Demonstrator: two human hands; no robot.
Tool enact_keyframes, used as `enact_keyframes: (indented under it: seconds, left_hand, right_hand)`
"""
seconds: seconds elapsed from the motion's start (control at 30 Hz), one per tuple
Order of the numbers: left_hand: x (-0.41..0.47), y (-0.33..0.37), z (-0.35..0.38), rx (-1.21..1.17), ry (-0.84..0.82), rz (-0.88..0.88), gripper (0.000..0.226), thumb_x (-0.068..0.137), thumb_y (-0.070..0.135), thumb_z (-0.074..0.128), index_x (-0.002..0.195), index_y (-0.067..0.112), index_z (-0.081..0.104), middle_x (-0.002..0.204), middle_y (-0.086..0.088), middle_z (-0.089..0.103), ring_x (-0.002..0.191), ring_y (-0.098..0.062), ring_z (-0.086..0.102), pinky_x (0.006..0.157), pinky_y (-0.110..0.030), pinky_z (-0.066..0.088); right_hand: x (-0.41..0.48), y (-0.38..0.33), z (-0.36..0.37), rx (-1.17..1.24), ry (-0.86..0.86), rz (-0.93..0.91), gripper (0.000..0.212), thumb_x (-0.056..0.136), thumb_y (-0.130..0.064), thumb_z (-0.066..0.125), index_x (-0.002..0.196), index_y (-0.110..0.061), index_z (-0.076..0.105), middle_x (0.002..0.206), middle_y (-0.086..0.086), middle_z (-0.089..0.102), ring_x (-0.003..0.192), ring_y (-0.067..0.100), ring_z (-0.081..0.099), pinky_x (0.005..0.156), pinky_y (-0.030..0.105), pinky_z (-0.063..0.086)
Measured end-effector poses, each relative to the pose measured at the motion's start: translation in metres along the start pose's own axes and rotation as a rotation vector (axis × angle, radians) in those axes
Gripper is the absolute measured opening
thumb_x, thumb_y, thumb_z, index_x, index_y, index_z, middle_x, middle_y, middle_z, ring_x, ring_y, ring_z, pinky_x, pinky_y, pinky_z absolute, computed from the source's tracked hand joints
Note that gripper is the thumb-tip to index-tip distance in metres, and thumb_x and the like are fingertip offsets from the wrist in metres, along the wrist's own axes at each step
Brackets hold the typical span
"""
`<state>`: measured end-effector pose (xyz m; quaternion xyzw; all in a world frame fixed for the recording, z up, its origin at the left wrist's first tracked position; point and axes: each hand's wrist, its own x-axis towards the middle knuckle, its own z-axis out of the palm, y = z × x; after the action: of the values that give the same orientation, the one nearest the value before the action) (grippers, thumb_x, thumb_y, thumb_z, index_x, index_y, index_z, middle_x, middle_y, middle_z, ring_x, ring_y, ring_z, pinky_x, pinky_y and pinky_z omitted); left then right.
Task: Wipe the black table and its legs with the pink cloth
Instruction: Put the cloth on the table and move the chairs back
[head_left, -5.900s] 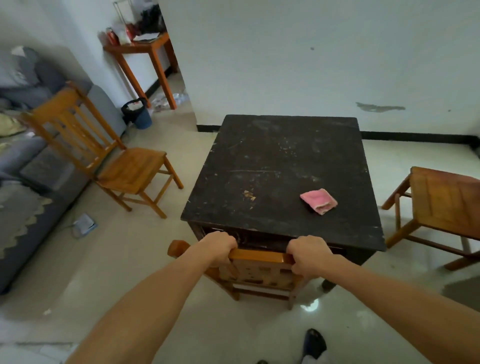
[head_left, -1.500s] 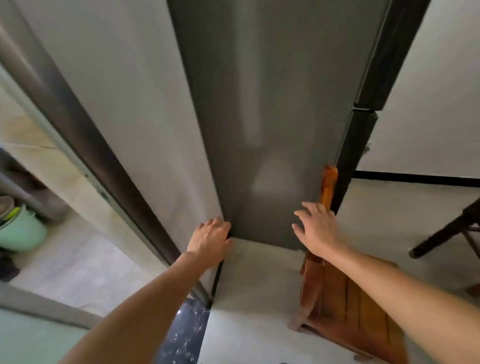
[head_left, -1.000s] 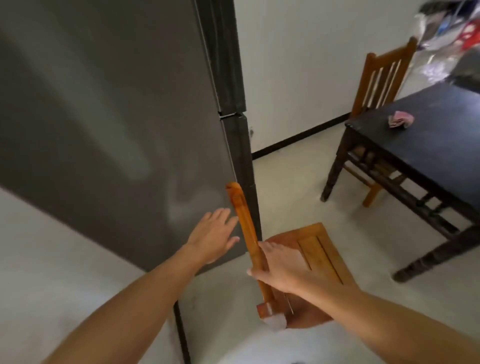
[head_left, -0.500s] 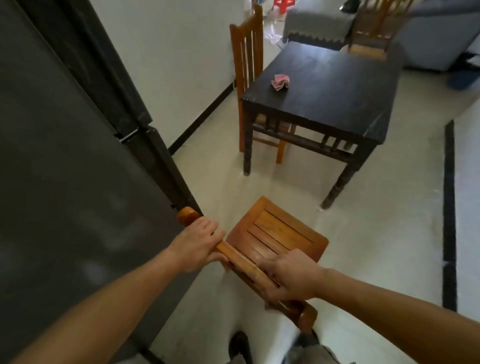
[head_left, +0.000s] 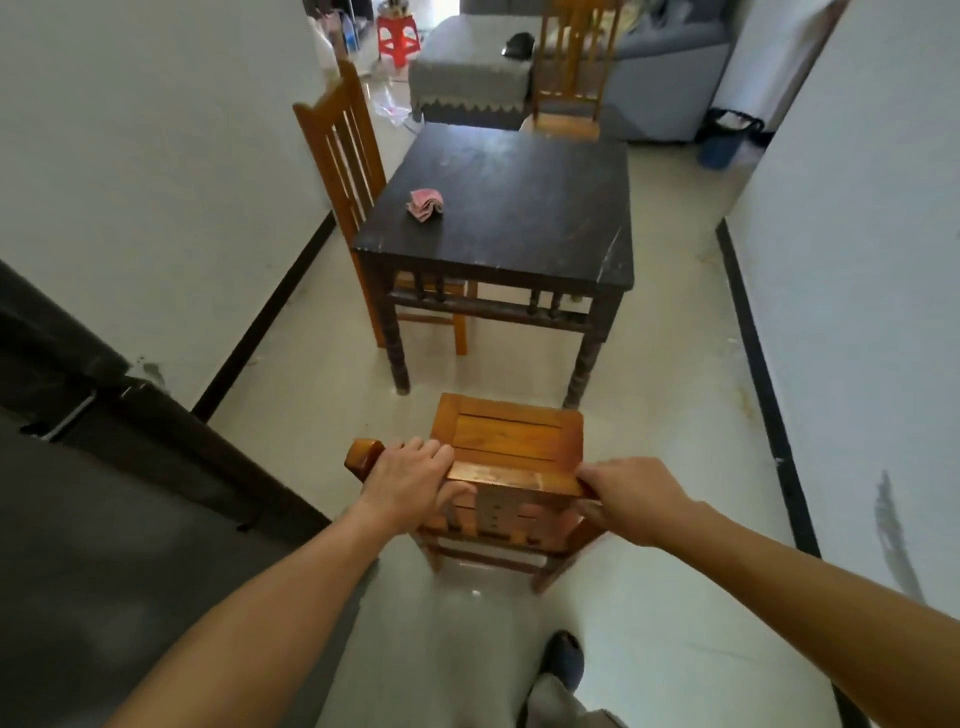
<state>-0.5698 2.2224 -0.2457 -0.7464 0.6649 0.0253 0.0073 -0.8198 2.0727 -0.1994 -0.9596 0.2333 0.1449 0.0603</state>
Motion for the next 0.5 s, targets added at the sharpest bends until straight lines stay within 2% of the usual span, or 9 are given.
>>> enact_keyframes:
  seconds: [0.07, 0.23, 0.3, 0.4, 0.5]
  left_hand:
    - [0.024, 0.002, -0.004, -0.019, 0.019, -0.012, 0.069, 0.085, 0.077, 0.011, 0.094, 0.024, 0.053, 0.089, 0.007, 0.057, 0.080, -0.012, 0.054, 0.073, -0.029, 0.049]
    - [0.089, -0.007, -0.026, -0.030, 0.053, -0.053, 0.050, 0.088, 0.073, 0.027, 0.085, 0.027, 0.046, 0.080, 0.010, 0.048, 0.075, -0.010, 0.050, 0.068, -0.028, 0.049]
    - [0.117, -0.015, -0.039, -0.008, 0.090, -0.060, 0.047, 0.088, 0.072, 0.030, 0.082, 0.027, 0.045, 0.076, 0.011, 0.046, 0.070, -0.008, 0.049, 0.064, -0.025, 0.047]
    - [0.151, -0.024, -0.051, 0.004, 0.107, -0.071, 0.047, 0.087, 0.072, 0.029, 0.079, 0.028, 0.044, 0.072, 0.013, 0.044, 0.064, -0.006, 0.045, 0.060, -0.021, 0.040]
    - [0.180, -0.035, -0.055, 0.014, 0.127, -0.065, 0.050, 0.086, 0.074, 0.025, 0.079, 0.027, 0.044, 0.071, 0.013, 0.045, 0.062, -0.005, 0.046, 0.058, -0.019, 0.040]
  right_hand:
    - [0.004, 0.026, -0.001, -0.020, 0.084, 0.072, 0.020, 0.096, -0.048, 0.045, 0.094, -0.029, 0.053, 0.094, -0.007, 0.065, 0.083, 0.015, 0.060, 0.062, 0.025, 0.036]
    - [0.040, 0.080, -0.030, 0.009, 0.183, 0.040, 0.028, 0.097, -0.052, 0.043, 0.104, -0.030, 0.059, 0.093, -0.011, 0.061, 0.084, 0.009, 0.056, 0.070, 0.021, 0.042]
    - [0.061, 0.099, -0.046, 0.026, 0.202, 0.037, 0.029, 0.096, -0.053, 0.044, 0.106, -0.030, 0.060, 0.093, -0.011, 0.061, 0.083, 0.009, 0.055, 0.075, 0.025, 0.048]
    - [0.087, 0.123, -0.062, 0.035, 0.224, 0.038, 0.032, 0.095, -0.054, 0.045, 0.108, -0.029, 0.061, 0.096, -0.007, 0.065, 0.086, 0.011, 0.057, 0.079, 0.031, 0.051]
    - [0.108, 0.141, -0.072, 0.031, 0.251, 0.048, 0.035, 0.095, -0.056, 0.043, 0.110, -0.030, 0.061, 0.097, -0.008, 0.065, 0.086, 0.011, 0.057, 0.078, 0.030, 0.051]
